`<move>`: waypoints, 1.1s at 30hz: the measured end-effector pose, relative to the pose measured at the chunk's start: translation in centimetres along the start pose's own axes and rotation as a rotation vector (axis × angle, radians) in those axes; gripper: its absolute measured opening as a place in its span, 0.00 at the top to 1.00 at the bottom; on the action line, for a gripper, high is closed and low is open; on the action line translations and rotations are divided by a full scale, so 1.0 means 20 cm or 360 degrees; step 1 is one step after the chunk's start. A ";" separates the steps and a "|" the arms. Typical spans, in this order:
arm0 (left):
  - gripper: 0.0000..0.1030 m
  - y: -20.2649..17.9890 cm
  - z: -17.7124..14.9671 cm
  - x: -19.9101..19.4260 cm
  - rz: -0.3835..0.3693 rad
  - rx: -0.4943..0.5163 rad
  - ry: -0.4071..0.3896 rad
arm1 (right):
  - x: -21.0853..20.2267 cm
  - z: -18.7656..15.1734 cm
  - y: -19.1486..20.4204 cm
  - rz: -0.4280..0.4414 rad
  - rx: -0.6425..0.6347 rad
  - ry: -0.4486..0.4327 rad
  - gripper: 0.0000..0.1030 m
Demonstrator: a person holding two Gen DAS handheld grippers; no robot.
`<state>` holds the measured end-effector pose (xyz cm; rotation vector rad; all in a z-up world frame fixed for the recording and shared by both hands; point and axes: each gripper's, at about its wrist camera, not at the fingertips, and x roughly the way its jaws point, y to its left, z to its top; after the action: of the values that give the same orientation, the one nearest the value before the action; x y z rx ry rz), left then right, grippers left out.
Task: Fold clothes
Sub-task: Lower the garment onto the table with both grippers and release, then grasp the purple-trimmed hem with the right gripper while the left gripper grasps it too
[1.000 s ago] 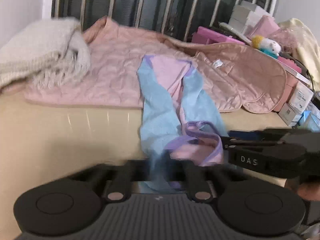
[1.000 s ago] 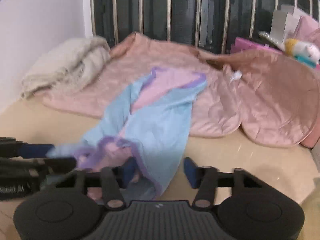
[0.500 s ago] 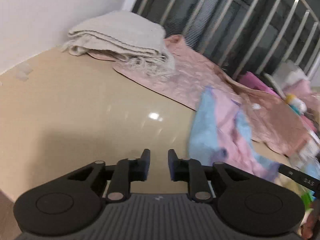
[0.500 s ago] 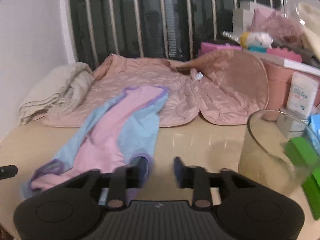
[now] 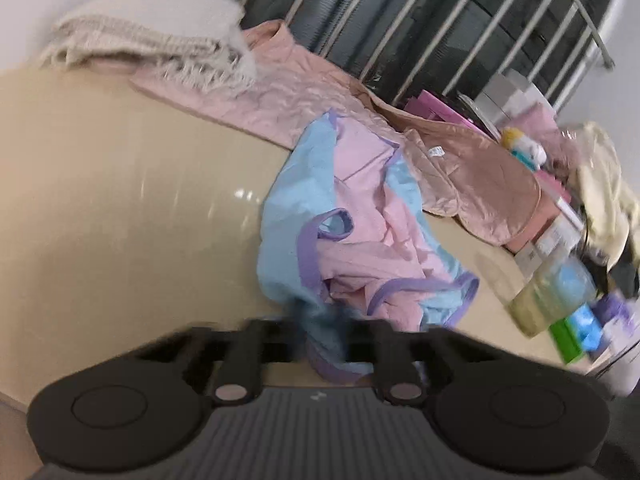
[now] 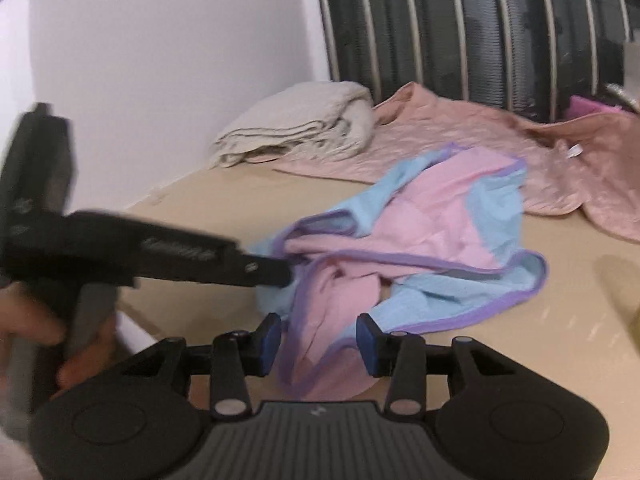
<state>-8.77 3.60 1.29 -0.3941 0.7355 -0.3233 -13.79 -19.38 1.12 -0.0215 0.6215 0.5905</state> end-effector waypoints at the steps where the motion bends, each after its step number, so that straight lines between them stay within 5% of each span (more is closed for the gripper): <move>1: 0.98 0.01 0.00 0.00 -0.0006 -0.0030 -0.0021 | 0.01 0.00 0.01 -0.0031 -0.0018 -0.0002 0.66; 4: 0.99 0.07 0.00 -0.08 -0.0031 -0.0118 -0.0123 | 0.04 0.01 0.01 -0.0096 -0.0013 -0.0014 0.95; 10: 0.98 0.16 0.12 -0.22 -0.0002 -0.0258 -0.0273 | -0.17 0.19 -0.26 0.0217 0.0505 -0.0255 0.95; 12: 0.97 0.15 0.16 -0.20 0.0103 -0.0221 -0.0270 | -0.11 0.25 -0.36 0.0116 0.0616 -0.0262 0.92; 14: 0.95 0.12 0.18 -0.18 0.0234 -0.0150 -0.0264 | -0.04 0.31 -0.46 0.0003 0.0728 -0.0265 0.77; 15: 0.92 0.10 0.17 -0.20 0.0233 -0.0094 -0.0287 | -0.04 0.32 -0.45 -0.0128 0.0681 -0.0250 0.73; 16: 0.72 0.06 0.14 -0.24 0.0174 -0.0018 -0.0332 | -0.04 0.32 -0.43 -0.0270 0.0618 -0.0233 0.73; 17: 0.47 0.03 0.10 -0.27 0.0125 0.0054 -0.0342 | -0.08 0.29 -0.40 -0.0293 0.0529 -0.0314 0.73; 18: 0.41 -0.01 0.07 -0.30 0.0085 0.0124 -0.0323 | -0.14 0.25 -0.38 -0.0253 0.0472 -0.0390 0.60; 19: 0.41 -0.04 0.04 -0.32 0.0045 0.0193 -0.0303 | -0.17 0.21 -0.37 -0.0180 0.0445 -0.0413 0.48; 22: 0.41 -0.19 -0.06 -0.31 0.0012 0.0552 -0.0221 | -0.24 0.09 -0.33 -0.0022 0.0326 -0.0399 0.48; 26: 0.41 -0.33 -0.18 -0.21 0.0234 0.0893 -0.0070 | -0.18 0.02 -0.23 -0.0149 0.0020 -0.0284 0.49; 29: 0.41 -0.36 -0.21 -0.20 0.0265 0.0927 -0.0075 | -0.09 0.04 -0.17 -0.0235 -0.0105 -0.0240 0.55; 33: 0.41 -0.38 -0.23 -0.23 0.0284 0.0972 -0.0098 | 0.08 0.07 -0.10 -0.0349 -0.0252 -0.0150 0.80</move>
<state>-16.31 -2.20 4.23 0.2374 0.5722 -0.3480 -10.91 -20.01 1.11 -0.2068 0.4724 0.4244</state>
